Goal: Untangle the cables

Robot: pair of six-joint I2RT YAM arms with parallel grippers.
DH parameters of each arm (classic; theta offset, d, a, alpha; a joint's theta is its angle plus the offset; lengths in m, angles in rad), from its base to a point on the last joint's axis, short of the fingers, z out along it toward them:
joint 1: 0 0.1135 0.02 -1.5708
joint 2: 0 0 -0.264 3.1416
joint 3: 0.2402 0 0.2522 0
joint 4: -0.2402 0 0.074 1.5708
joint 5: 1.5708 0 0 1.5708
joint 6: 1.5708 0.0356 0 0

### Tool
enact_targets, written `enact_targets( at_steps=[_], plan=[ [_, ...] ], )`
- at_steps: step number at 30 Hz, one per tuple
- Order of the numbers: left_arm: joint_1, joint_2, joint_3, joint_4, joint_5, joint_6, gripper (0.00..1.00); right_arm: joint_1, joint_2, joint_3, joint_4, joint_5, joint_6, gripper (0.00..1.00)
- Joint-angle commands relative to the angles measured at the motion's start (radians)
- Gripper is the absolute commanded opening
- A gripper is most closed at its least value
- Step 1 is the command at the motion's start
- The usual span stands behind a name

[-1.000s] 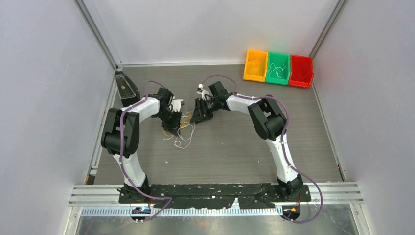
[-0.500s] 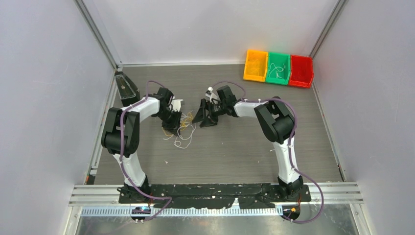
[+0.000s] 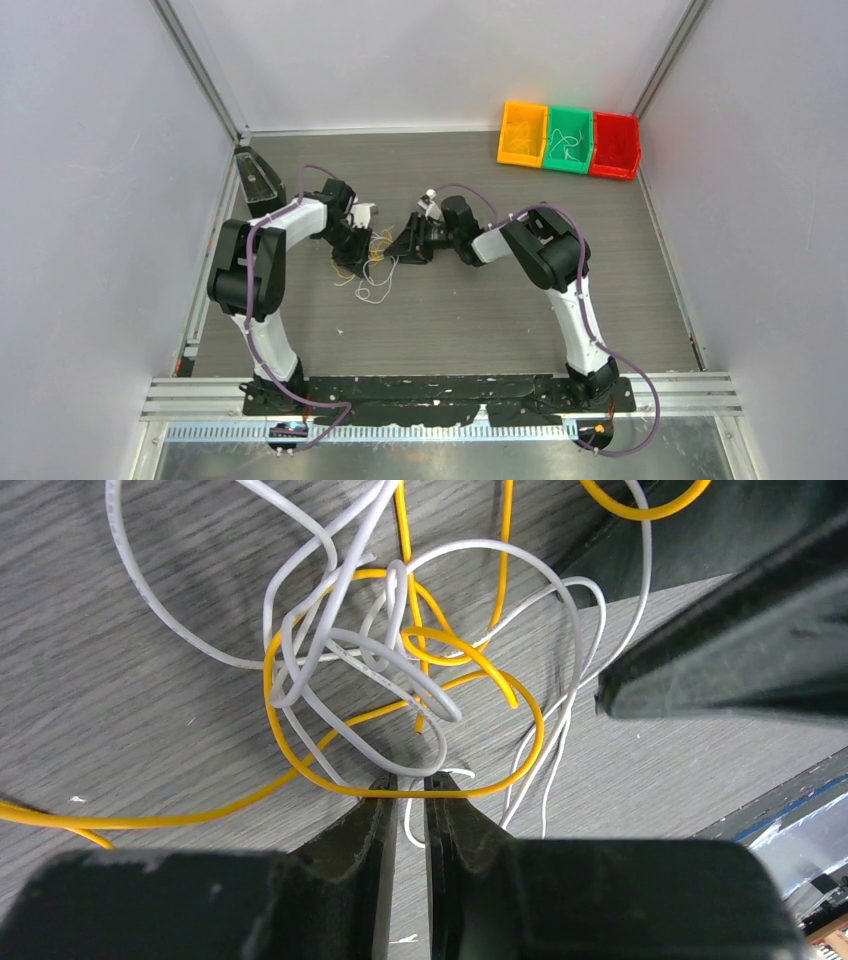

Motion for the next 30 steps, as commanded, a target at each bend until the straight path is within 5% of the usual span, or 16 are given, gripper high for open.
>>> enact_targets(
  at_steps=[1, 10, 14, 21, 23, 26, 30],
  plan=[
    [-0.008, 0.023, 0.008, 0.009, 0.005, 0.005, 0.17, 0.001, 0.041, -0.083, 0.265, 0.053, 0.158, 0.43],
    [-0.008, 0.021, 0.004, 0.014, 0.001, 0.004, 0.18, -0.072, -0.066, -0.148, 0.186, 0.103, 0.081, 0.23],
    [-0.008, 0.023, 0.006, 0.012, 0.0, 0.004, 0.18, -0.111, -0.077, -0.139, 0.135, 0.125, 0.032, 0.07],
    [-0.012, 0.026, 0.01, 0.008, 0.001, 0.005, 0.22, -0.126, -0.07, -0.079, 0.089, 0.108, 0.014, 0.05],
    [-0.013, 0.029, 0.013, 0.006, -0.002, 0.005, 0.22, -0.117, -0.059, -0.045, 0.022, 0.082, 0.001, 0.11],
    [-0.014, 0.031, 0.014, 0.004, -0.004, 0.006, 0.22, -0.101, -0.078, -0.082, -0.039, 0.088, -0.007, 0.45],
    [-0.015, 0.028, 0.012, 0.006, -0.003, 0.006, 0.22, -0.066, -0.114, -0.145, -0.101, 0.12, -0.044, 0.5]
  ],
)
